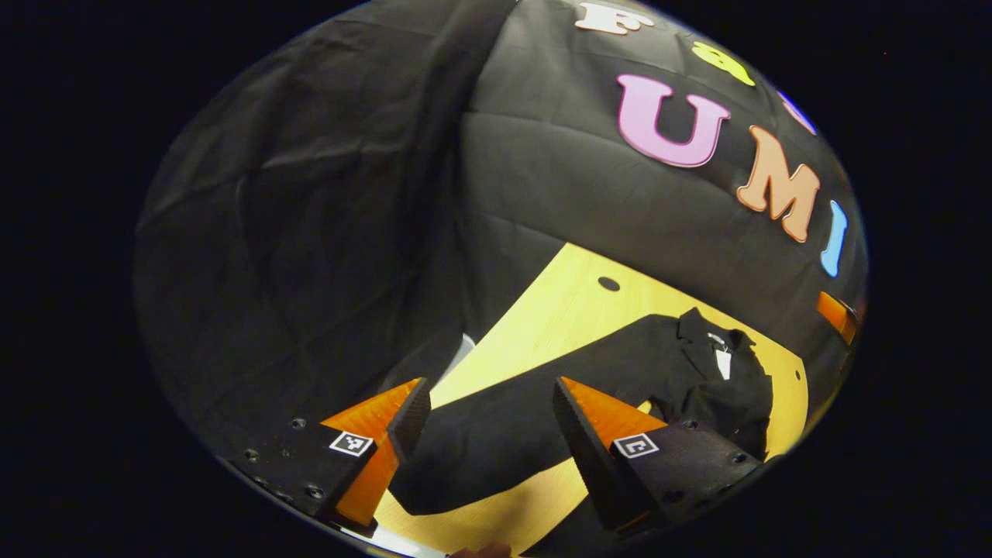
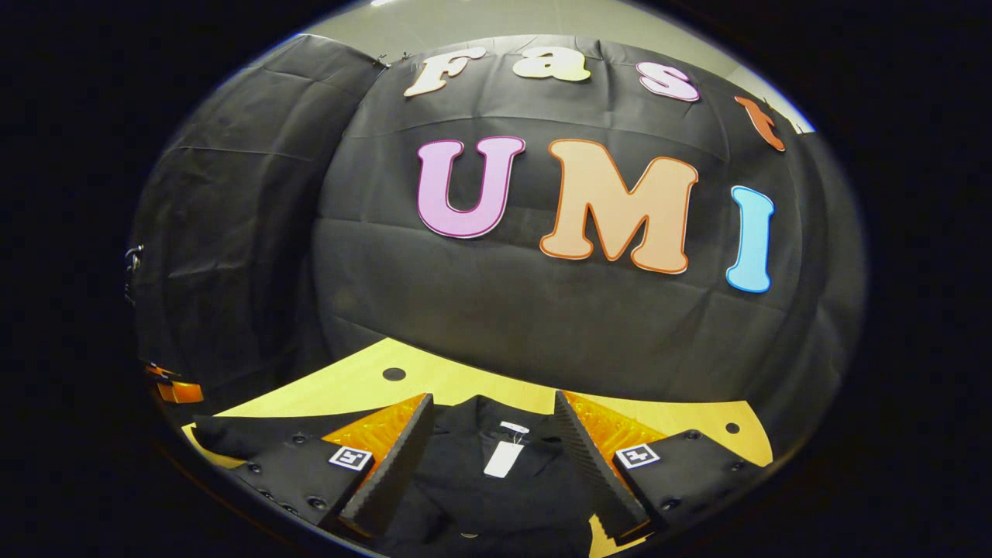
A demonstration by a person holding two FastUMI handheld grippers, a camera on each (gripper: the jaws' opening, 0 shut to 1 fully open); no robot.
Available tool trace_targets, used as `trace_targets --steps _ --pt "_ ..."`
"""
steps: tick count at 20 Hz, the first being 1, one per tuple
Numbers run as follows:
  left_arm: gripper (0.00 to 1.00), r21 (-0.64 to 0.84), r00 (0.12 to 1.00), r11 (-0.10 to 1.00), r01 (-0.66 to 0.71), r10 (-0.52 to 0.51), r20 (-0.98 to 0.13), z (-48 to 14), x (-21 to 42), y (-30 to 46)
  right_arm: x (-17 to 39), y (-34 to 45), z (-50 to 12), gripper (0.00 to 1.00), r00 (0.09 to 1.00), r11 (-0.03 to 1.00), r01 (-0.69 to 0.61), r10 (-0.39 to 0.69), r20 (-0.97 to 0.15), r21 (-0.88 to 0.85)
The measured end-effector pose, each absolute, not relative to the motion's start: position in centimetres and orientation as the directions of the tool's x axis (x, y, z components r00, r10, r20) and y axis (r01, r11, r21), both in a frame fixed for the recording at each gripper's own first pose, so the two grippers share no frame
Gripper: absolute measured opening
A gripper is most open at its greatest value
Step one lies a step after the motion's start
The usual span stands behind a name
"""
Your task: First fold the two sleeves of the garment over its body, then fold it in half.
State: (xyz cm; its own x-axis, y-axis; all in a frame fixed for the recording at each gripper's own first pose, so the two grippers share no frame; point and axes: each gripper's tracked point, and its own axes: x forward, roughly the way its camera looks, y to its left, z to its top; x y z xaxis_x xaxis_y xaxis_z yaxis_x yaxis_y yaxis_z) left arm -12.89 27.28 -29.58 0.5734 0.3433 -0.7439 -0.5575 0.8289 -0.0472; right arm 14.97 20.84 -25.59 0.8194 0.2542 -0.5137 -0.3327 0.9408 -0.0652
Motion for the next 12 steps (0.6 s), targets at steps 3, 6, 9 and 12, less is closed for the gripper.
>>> trace_targets --steps 3,6,9,12 --pt "0.97 -0.016 0.517 0.821 -0.571 0.344 -0.784 -32.3 -14.3 28.2 15.1 20.5 -26.4 0.98 0.811 0.944 -0.320 0.231 -0.538 -0.076" --pt "0.97 0.021 0.480 0.826 -0.563 0.348 -0.805 -34.6 -14.4 28.5 15.1 20.6 -27.2 0.98 0.803 0.944 -0.317 0.218 -0.555 -0.088" --pt "0.97 0.038 0.439 0.827 -0.560 0.336 -0.833 -36.5 -15.4 28.5 14.9 21.0 -27.9 0.98 0.788 0.942 -0.323 0.215 -0.576 -0.090" --pt "0.97 0.039 0.399 0.823 -0.566 0.315 -0.861 -38.1 -16.4 28.0 15.0 21.2 -27.8 0.98 0.785 0.936 -0.335 0.212 -0.582 -0.110"
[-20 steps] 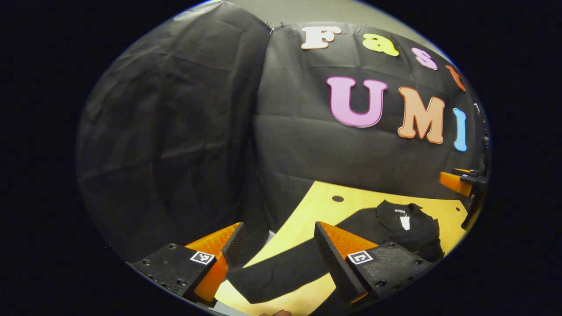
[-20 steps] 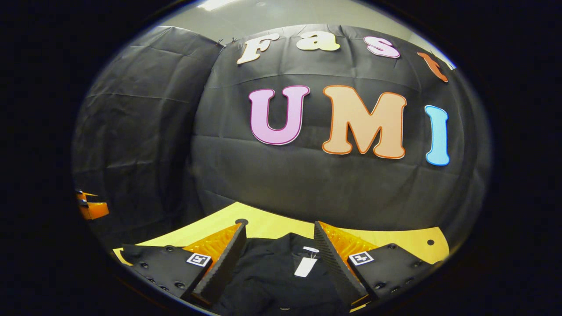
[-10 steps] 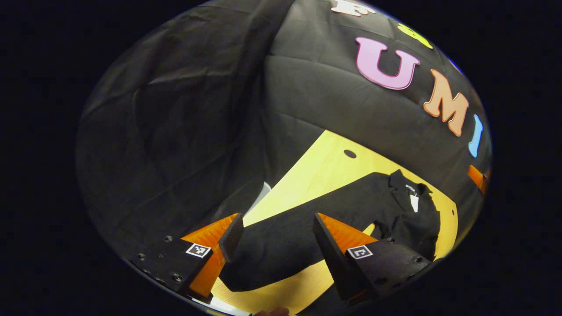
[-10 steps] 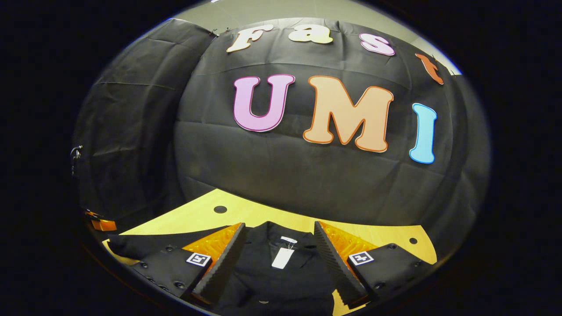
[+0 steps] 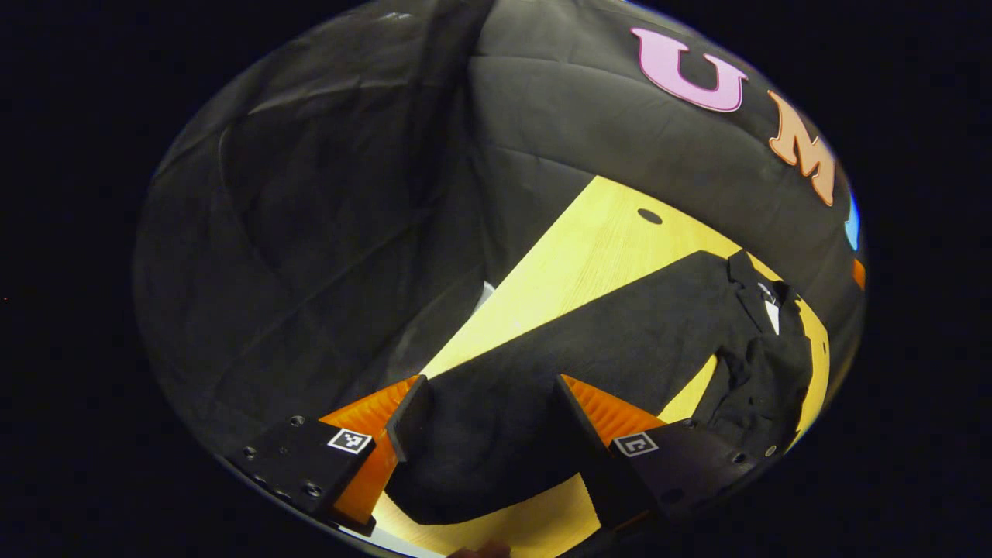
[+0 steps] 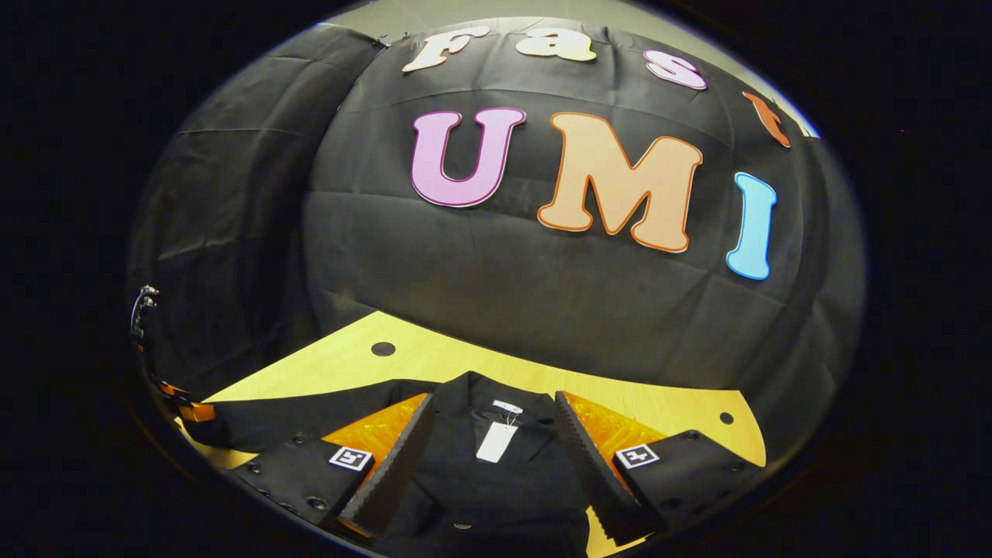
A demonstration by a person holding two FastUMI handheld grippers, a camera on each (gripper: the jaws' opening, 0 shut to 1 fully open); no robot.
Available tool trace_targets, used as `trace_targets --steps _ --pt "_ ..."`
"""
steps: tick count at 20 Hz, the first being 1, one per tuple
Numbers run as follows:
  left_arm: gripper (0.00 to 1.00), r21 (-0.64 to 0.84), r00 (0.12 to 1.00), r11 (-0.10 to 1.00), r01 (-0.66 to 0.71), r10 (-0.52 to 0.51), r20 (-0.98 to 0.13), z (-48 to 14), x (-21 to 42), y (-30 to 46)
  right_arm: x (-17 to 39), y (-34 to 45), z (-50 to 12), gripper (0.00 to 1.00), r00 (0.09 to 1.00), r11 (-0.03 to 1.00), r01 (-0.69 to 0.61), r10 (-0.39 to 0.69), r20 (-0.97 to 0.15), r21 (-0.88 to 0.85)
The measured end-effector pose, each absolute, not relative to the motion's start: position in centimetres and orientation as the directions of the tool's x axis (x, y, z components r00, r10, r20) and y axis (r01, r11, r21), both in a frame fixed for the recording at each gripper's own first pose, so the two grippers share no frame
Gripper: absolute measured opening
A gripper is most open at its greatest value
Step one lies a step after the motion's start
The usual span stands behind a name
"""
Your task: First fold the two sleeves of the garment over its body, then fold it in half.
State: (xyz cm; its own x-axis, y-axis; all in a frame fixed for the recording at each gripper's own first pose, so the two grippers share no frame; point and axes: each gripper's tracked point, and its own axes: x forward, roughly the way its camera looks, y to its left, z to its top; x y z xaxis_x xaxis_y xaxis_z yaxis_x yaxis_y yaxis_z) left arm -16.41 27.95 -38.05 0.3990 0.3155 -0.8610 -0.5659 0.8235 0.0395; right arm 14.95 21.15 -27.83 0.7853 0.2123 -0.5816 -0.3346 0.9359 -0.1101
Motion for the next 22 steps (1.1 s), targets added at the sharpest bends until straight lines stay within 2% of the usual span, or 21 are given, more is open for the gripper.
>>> trace_targets --steps 3,9,12,14,16,18,21,22 --pt "0.97 0.068 0.354 0.826 -0.559 0.312 -0.882 -39.3 -17.6 27.6 14.9 20.8 -27.5 0.98 0.793 0.932 -0.336 0.205 -0.574 -0.132" --pt "0.96 0.106 0.369 0.847 -0.521 0.335 -0.867 -39.1 -17.8 27.8 14.0 19.6 -26.6 0.98 0.804 0.914 -0.355 0.192 -0.562 -0.196" --pt "0.72 0.095 0.387 0.851 -0.516 0.331 -0.860 -39.2 -17.8 27.6 13.7 19.1 -26.1 0.96 0.808 0.912 -0.357 0.193 -0.556 -0.201" --pt "0.49 0.083 0.400 0.859 -0.504 0.318 -0.859 -39.2 -17.6 27.3 13.3 18.7 -26.0 0.98 0.807 0.914 -0.354 0.193 -0.558 -0.196" --pt "0.09 0.070 0.407 0.854 -0.515 0.315 -0.857 -39.0 -17.6 27.1 13.1 18.1 -25.5 0.98 0.812 0.917 -0.349 0.191 -0.552 -0.196" --pt "0.00 0.054 0.407 0.847 -0.528 0.308 -0.860 -38.8 -17.6 26.5 12.8 17.5 -24.9 0.98 0.824 0.919 -0.341 0.191 -0.534 -0.197" --pt "0.00 0.033 0.473 0.850 -0.526 0.324 -0.820 -36.3 -16.2 26.0 12.3 16.2 -24.0 1.00 0.834 0.922 -0.332 0.188 -0.518 -0.200" --pt "0.00 0.032 0.500 0.860 -0.509 0.326 -0.802 -35.3 -15.5 25.9 12.1 15.6 -23.9 0.98 0.836 0.925 -0.326 0.186 -0.516 -0.197"
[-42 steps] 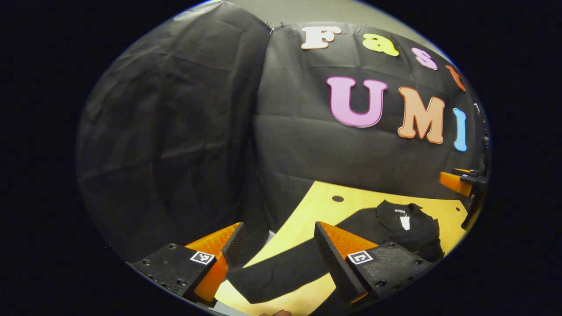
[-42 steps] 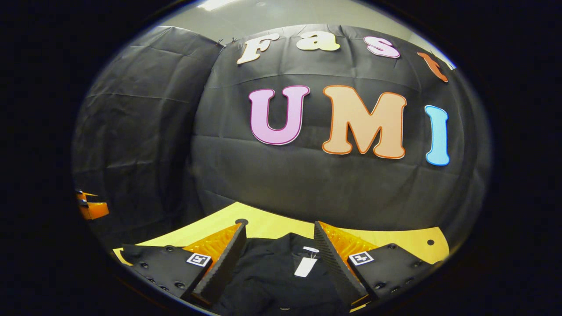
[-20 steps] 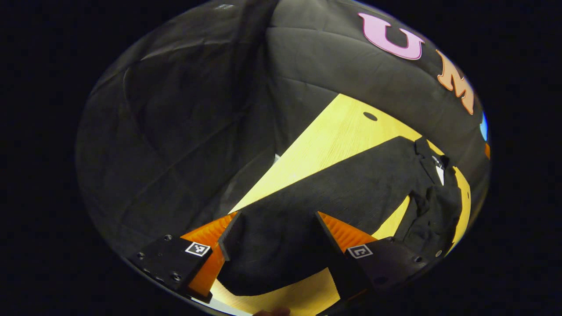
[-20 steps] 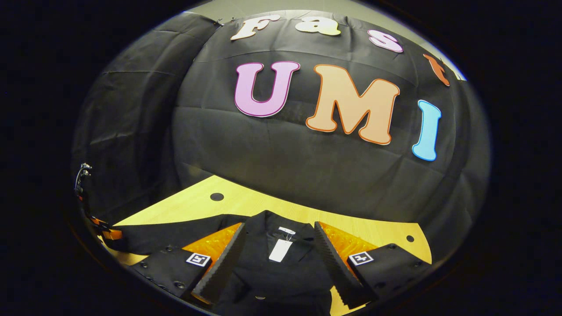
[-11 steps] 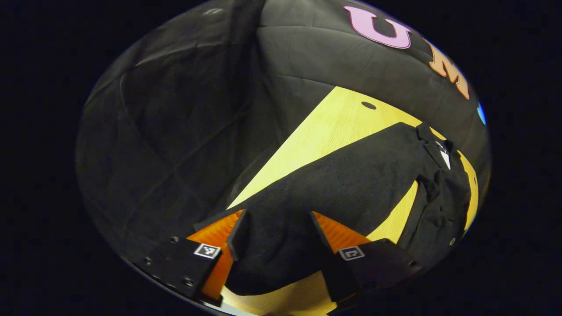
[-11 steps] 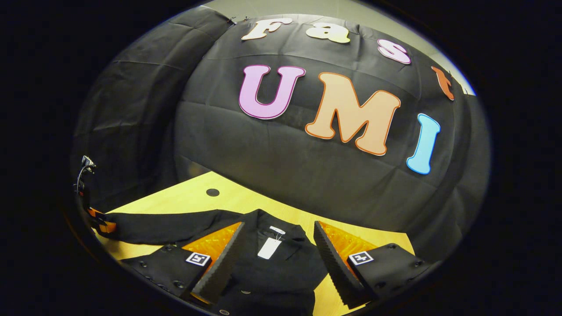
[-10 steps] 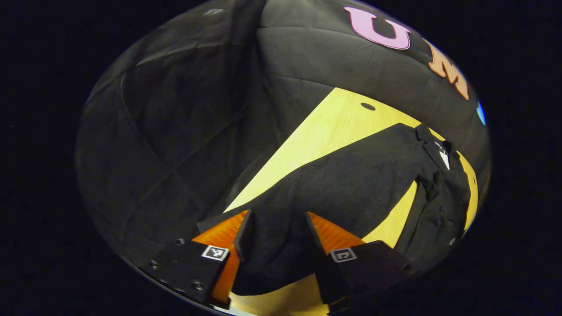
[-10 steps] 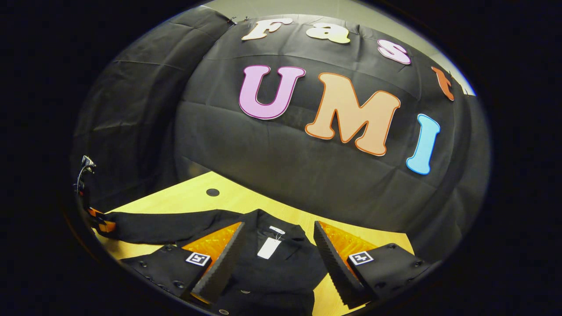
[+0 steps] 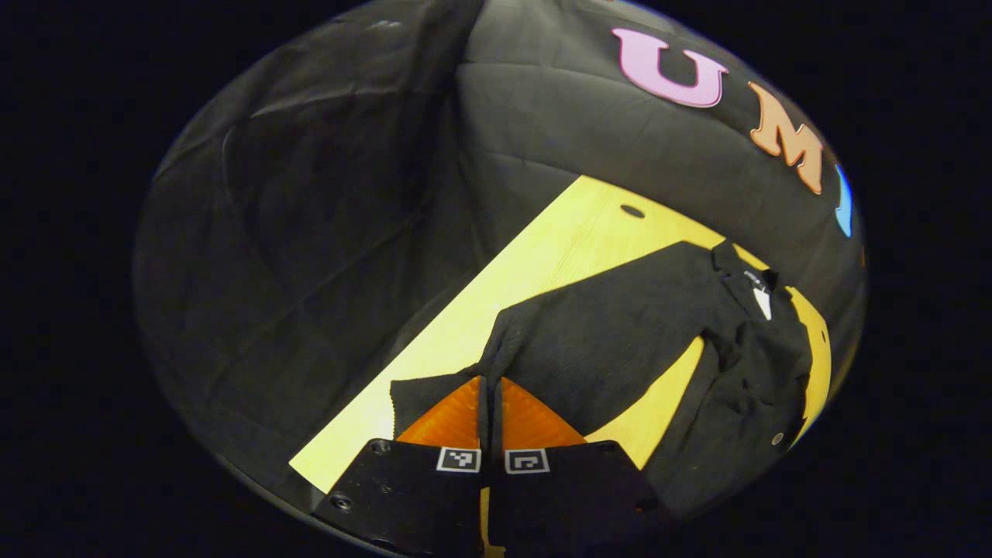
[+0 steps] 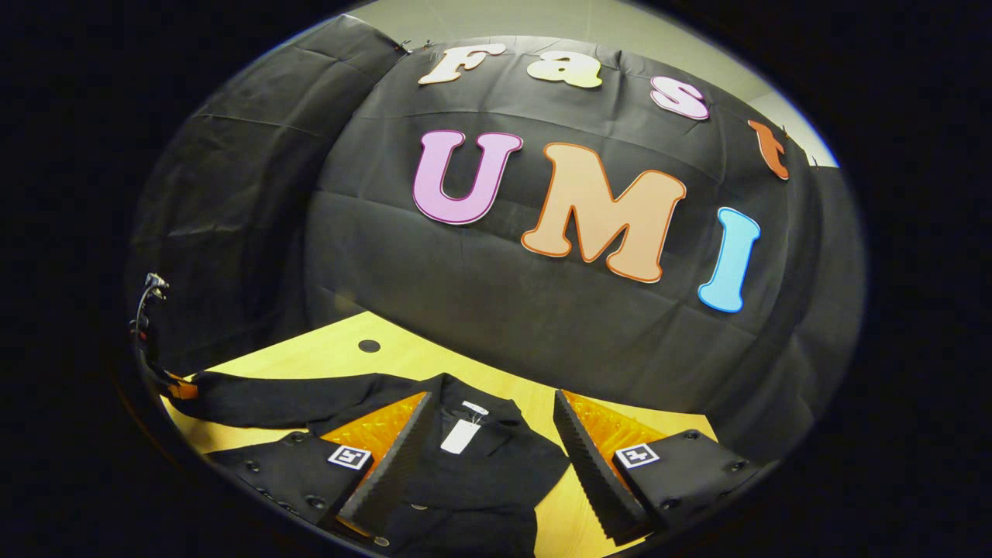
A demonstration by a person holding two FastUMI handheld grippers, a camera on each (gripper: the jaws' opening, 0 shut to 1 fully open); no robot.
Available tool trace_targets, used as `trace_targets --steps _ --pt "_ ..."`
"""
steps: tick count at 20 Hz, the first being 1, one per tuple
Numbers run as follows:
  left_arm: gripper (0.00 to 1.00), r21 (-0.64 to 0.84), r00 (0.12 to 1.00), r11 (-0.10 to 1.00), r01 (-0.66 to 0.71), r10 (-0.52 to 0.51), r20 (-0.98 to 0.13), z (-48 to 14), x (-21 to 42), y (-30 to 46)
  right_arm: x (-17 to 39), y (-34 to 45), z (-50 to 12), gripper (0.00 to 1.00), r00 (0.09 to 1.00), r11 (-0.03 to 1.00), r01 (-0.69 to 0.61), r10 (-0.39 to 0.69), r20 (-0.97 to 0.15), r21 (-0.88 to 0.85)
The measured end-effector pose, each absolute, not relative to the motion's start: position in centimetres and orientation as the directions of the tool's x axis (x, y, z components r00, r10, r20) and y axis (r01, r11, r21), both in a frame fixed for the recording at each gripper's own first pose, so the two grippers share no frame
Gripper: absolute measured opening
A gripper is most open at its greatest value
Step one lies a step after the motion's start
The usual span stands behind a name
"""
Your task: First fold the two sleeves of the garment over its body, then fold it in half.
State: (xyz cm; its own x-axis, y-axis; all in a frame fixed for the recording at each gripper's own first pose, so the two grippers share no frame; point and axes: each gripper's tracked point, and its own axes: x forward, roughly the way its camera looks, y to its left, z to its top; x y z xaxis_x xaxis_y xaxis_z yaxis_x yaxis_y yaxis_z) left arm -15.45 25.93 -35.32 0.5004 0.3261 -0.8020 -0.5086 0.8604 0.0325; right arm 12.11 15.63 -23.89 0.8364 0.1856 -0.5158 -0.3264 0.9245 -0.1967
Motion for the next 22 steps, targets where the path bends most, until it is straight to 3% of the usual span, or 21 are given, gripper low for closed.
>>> trace_targets --steps 6,13,22 --pt "0.00 0.051 0.634 0.905 -0.422 0.335 -0.697 -29.2 -10.4 23.7 11.1 12.8 -23.2 0.98 0.848 0.939 -0.300 0.182 -0.498 -0.167" --pt "0.00 0.023 0.741 0.955 -0.295 0.244 -0.626 -24.3 -4.5 18.2 9.4 8.1 -22.2 0.98 0.864 0.961 -0.241 0.148 -0.480 -0.137" --pt "0.00 0.013 0.802 0.992 -0.122 0.106 -0.588 -22.0 0.4 10.5 6.6 0.7 -22.1 0.98 0.872 0.988 -0.117 0.055 -0.487 -0.097"
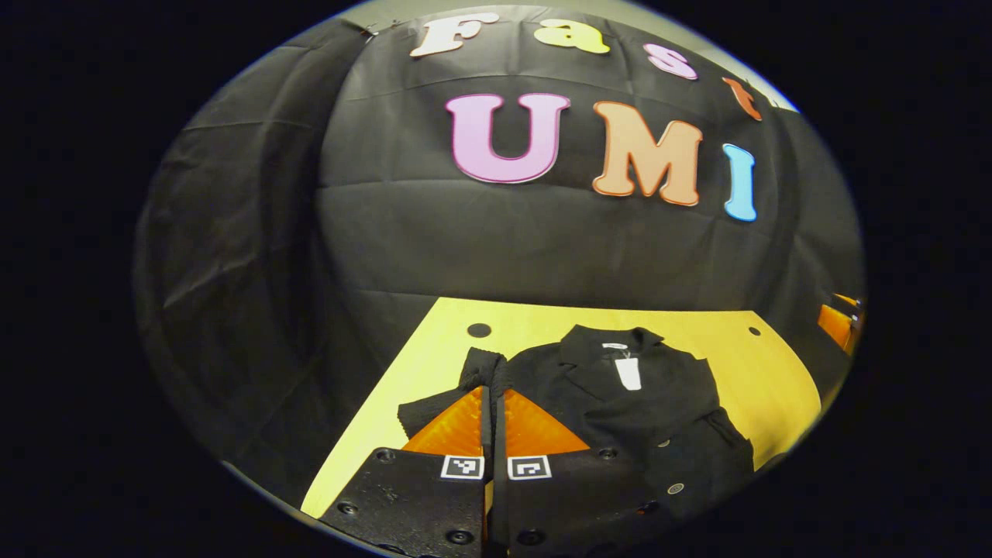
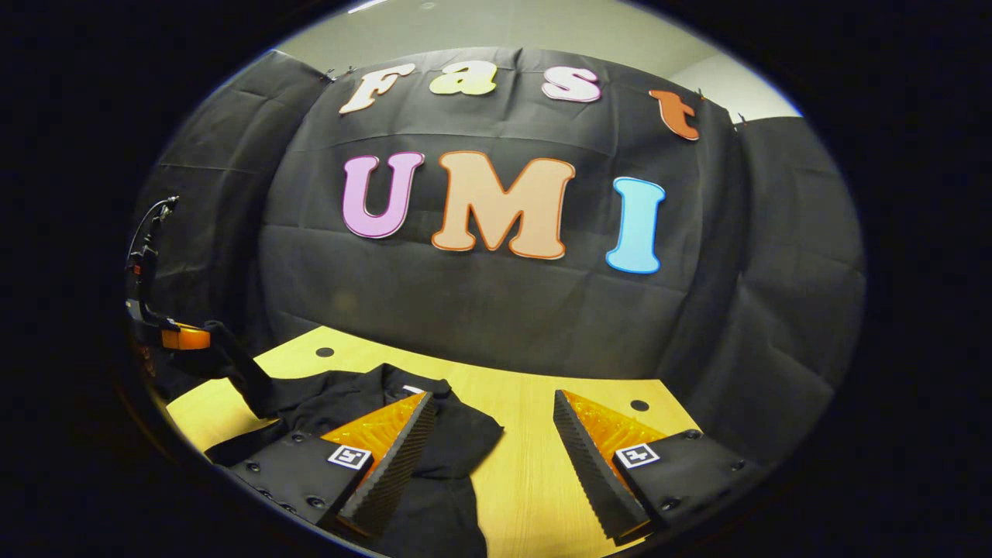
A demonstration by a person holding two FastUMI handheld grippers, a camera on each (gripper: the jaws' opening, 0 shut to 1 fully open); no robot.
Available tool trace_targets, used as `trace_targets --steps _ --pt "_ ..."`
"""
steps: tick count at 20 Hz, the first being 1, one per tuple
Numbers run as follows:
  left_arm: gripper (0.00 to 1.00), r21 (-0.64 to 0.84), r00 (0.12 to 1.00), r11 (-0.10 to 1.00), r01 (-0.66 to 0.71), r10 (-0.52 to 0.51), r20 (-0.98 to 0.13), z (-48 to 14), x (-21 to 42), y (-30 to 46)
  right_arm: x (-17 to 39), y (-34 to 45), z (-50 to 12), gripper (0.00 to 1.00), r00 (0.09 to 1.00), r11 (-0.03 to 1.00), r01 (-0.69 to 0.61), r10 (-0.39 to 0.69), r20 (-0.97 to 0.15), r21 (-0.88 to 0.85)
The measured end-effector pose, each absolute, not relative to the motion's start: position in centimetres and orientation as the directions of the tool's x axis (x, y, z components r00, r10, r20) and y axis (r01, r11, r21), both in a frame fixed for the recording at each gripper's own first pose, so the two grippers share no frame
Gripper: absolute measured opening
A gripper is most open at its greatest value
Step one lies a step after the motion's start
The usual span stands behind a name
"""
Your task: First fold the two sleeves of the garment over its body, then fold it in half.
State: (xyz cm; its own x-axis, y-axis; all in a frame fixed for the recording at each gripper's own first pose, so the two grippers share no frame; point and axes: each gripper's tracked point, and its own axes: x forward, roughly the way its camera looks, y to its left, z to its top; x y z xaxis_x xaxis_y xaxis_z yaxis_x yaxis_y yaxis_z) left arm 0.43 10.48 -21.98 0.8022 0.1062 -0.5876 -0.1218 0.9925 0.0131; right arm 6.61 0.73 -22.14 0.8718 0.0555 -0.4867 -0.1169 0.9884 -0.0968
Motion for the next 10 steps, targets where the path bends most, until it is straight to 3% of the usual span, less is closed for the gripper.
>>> trace_targets --steps 10 --pt "0.00 -0.003 0.827 0.996 0.091 -0.077 -0.557 -20.8 5.3 -1.5 3.5 -6.7 -22.1 0.98 0.869 0.994 -0.004 -0.051 -0.492 -0.110"
